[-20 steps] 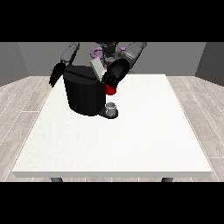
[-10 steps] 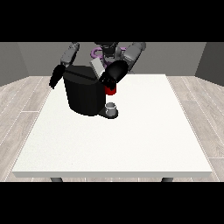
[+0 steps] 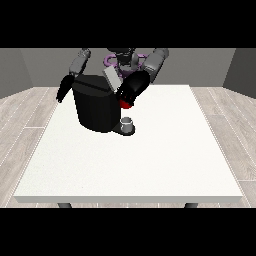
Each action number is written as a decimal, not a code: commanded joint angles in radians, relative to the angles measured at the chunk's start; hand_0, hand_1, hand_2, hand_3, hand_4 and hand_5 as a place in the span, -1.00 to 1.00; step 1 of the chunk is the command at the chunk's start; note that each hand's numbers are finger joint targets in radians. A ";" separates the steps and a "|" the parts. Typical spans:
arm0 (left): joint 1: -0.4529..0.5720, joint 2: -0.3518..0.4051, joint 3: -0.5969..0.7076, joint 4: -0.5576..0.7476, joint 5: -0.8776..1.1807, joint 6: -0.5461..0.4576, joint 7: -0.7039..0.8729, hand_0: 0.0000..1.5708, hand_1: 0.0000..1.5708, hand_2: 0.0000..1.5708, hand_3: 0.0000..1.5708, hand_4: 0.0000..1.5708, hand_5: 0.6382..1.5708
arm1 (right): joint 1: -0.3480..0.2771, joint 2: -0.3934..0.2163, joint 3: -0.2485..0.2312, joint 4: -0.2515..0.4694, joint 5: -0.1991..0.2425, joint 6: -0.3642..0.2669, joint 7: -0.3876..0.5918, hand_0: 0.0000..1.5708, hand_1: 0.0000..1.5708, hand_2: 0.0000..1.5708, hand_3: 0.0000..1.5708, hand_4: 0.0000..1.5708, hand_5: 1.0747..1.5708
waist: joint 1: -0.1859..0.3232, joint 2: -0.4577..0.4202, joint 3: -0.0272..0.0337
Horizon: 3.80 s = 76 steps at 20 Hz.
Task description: Insert the coffee pod into the coffee machine and close the lid
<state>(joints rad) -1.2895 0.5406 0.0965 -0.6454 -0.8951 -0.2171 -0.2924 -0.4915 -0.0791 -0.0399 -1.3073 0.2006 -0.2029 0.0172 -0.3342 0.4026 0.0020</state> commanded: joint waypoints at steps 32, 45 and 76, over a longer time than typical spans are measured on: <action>0.472 -0.486 0.310 -0.021 0.462 -0.032 -0.033 -1.00 -1.00 -1.00 -1.00 -1.00 1.00 | 0.327 -0.021 -0.136 0.225 -0.069 -0.006 -0.074 -1.00 -1.00 -1.00 -1.00 -1.00 1.00 | 0.364 -0.498 -0.0051; 0.799 -0.496 0.286 -0.055 0.506 -0.104 -0.021 -1.00 -1.00 -1.00 -1.00 -0.47 1.00 | 0.336 0.001 -0.051 0.048 -0.137 0.150 -0.049 -1.00 -1.00 -1.00 -1.00 -1.00 1.00 | 0.423 -0.723 -0.0019; 1.003 -0.521 0.053 -0.649 0.747 -0.016 0.160 -1.00 -1.00 -1.00 -1.00 -0.54 1.00 | -0.105 -0.074 -0.109 0.182 -0.234 0.196 0.141 -1.00 -1.00 -1.00 -1.00 -1.00 1.00 | 0.482 -0.429 -0.0020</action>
<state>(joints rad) -0.2950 0.0160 0.1510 -1.2615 -0.1482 -0.2668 -0.1223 -0.5276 -0.1704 -0.1831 -1.1271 -0.0463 0.0079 0.1191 0.1741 -0.0665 0.0005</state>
